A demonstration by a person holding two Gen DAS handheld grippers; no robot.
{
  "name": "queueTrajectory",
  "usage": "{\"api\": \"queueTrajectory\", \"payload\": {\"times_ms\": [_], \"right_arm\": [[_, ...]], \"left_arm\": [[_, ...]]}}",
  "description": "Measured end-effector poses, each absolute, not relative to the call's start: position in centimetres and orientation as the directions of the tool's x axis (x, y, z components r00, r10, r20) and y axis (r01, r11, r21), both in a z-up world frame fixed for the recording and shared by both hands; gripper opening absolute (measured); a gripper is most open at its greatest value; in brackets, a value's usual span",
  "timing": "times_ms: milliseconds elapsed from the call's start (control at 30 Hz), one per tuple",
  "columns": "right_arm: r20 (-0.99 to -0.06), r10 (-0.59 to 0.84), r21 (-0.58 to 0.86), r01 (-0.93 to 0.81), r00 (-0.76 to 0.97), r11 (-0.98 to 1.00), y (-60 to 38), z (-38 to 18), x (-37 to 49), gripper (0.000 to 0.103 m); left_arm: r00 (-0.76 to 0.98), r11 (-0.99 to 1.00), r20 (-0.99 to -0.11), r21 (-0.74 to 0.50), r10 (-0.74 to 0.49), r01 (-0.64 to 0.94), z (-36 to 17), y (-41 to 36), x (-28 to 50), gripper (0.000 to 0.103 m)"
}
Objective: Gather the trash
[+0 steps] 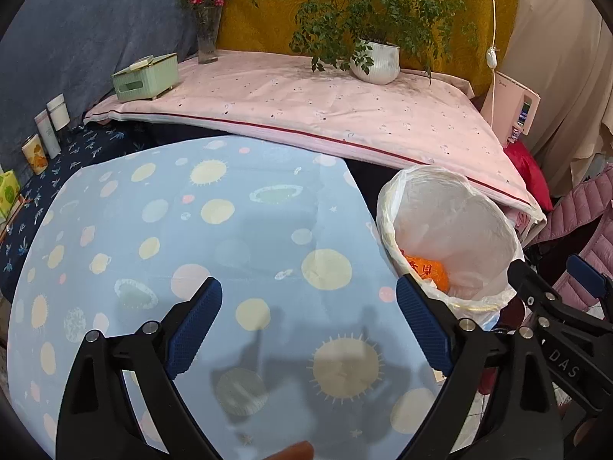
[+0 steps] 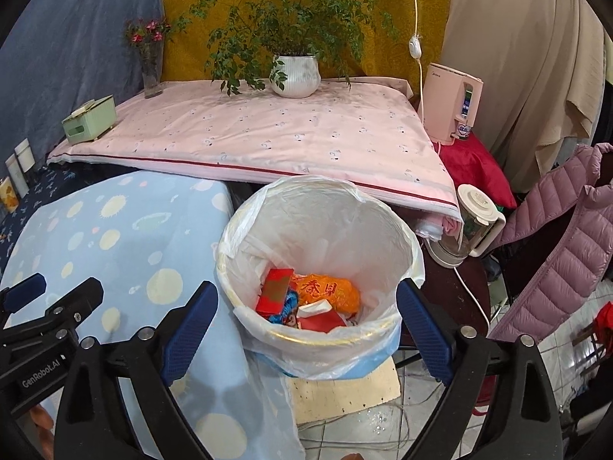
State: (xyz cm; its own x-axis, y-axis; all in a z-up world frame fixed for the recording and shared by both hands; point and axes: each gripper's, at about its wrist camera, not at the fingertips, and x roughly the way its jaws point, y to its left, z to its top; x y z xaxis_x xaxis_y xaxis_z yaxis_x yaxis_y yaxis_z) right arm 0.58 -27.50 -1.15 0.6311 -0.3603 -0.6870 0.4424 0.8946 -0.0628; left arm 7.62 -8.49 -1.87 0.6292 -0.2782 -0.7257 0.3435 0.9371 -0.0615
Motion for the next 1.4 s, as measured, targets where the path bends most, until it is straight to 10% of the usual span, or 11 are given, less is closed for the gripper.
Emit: {"api": "queueTrajectory", "payload": {"times_ms": [1400], "right_arm": [[-0.705,-0.326,0.005,0.464,0.630,0.886,-27.5,-2.8,-3.1,0.091]], "left_arm": [[0.619,0.940,-0.745,-0.032,-0.248,0.339,-3.2,-9.5,5.6,0.092]]}}
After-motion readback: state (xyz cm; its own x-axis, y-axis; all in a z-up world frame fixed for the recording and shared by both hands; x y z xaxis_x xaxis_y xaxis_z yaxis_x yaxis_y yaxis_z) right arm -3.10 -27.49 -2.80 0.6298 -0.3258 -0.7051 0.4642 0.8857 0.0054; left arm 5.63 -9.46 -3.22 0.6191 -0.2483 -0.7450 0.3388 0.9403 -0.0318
